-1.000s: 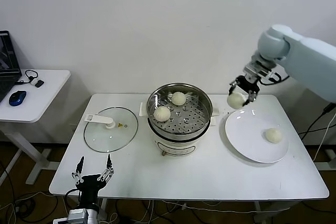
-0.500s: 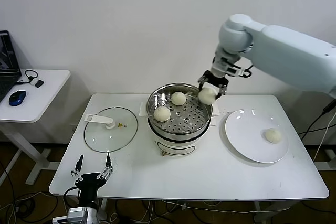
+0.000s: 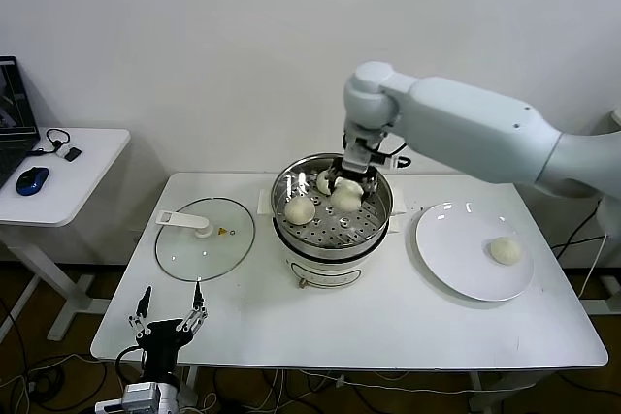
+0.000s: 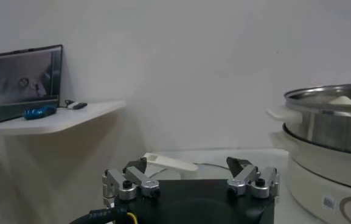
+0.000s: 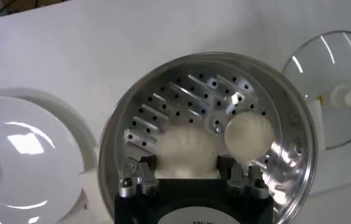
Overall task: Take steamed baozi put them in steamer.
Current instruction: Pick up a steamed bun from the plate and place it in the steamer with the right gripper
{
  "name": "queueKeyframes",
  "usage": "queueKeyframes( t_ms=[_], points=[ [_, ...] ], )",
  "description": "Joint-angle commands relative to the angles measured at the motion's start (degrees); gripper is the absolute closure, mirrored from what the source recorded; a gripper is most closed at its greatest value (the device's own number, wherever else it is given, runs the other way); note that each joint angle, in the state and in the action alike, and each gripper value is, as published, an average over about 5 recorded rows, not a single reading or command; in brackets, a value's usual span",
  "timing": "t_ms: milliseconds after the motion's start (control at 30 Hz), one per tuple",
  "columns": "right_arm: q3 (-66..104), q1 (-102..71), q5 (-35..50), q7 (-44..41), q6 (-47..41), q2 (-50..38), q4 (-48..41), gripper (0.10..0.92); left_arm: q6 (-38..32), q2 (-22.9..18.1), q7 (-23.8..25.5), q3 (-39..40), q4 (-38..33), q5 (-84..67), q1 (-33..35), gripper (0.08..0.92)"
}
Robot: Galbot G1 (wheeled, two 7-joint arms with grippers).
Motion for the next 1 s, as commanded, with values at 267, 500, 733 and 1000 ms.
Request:
queueKeyframes(
  t_ms=[267,500,733,1000],
  points=[
    [-1.2,-4.4,-3.5,0.2,1.9,4.6,-0.7,0.364,-0.2,-0.3,0.0,-0.2,0.7,0.0,0.1,0.177],
    [-1.3,-5.0,-4.0,0.3,1.9,4.9,-0.5,0.364,-0.3,-0.3,0.0,0.0,0.9,0.0,0.0,0.177],
    [-2.4,-5.2,-4.2,0.4,2.1,5.2,0.0,0.364,-0.2,-0.1,0.0,-0.1,1.0,-0.1,-0.1,0.177],
    [-2.6,-5.7,-4.9,0.4,2.3,4.6,0.2,0.364,-0.3,-0.1,0.0,0.0,1.2,-0.1,-0.1,0.177]
  ],
)
